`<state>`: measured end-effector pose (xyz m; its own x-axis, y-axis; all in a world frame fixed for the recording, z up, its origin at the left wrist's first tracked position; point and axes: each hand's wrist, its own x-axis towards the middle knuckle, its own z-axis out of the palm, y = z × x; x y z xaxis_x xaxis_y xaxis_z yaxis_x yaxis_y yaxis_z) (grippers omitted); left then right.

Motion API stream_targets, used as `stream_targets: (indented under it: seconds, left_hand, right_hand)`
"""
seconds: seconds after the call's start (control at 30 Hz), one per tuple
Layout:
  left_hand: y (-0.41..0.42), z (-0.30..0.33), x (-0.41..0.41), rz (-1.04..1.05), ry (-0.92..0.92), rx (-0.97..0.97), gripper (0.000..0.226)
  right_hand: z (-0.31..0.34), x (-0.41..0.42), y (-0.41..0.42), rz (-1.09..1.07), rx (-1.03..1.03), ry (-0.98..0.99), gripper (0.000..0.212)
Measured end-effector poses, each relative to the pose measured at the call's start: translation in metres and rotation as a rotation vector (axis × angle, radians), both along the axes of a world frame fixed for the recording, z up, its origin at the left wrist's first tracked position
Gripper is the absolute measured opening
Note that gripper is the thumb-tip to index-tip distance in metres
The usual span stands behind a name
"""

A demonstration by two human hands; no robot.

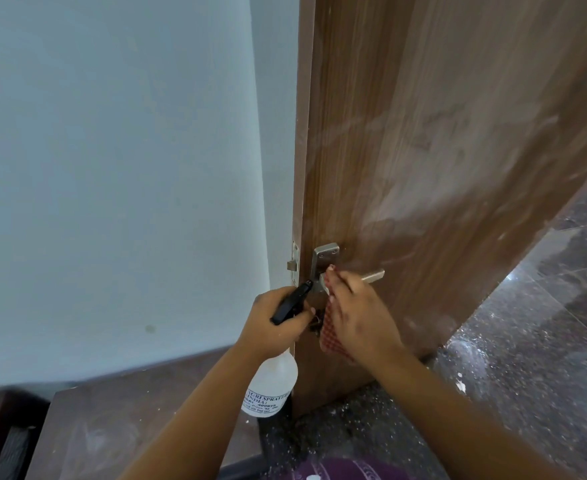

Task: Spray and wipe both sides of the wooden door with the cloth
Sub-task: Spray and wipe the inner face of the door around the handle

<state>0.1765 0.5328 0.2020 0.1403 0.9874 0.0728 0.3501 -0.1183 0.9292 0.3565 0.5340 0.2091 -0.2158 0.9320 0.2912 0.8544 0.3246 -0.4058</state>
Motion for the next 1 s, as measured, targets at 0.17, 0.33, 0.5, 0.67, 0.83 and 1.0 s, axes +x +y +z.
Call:
stream_targets:
  seconds: [0.17, 0.33, 0.5, 0.67, 0.83, 1.0]
  left_hand:
    - [-0.001, -0.002, -0.003, -0.003, 0.01, 0.046, 0.015]
    - [0.001, -0.002, -0.004, 0.022, 0.003, 0.017, 0.004]
    - [0.001, 0.003, 0.011, -0.004, -0.024, -0.018, 0.008]
    - [0.004, 0.009, 0.02, -0.045, -0.065, -0.043, 0.005]
    - [0.002, 0.01, 0.014, -0.021, -0.038, -0.023, 0.005]
    - [-0.003, -0.001, -0.001, 0.033, -0.003, 0.006, 0.005]
  right_hand:
    - [-0.013, 0.025, 0.014, 0.055, 0.012, -0.127, 0.045]
    - [0.003, 0.074, 0.037, -0.069, -0.005, -0.15, 0.031]
    - [0.0, 0.021, 0.016, 0.028, -0.006, -0.162, 0.04]
    - [0.007, 0.053, 0.03, 0.09, -0.057, -0.128, 0.035]
    - [0.005, 0.074, 0.037, 0.006, -0.055, -0.041, 0.033]
    - [-0.014, 0.004, 0.001, -0.034, -0.045, 0.131, 0.046]
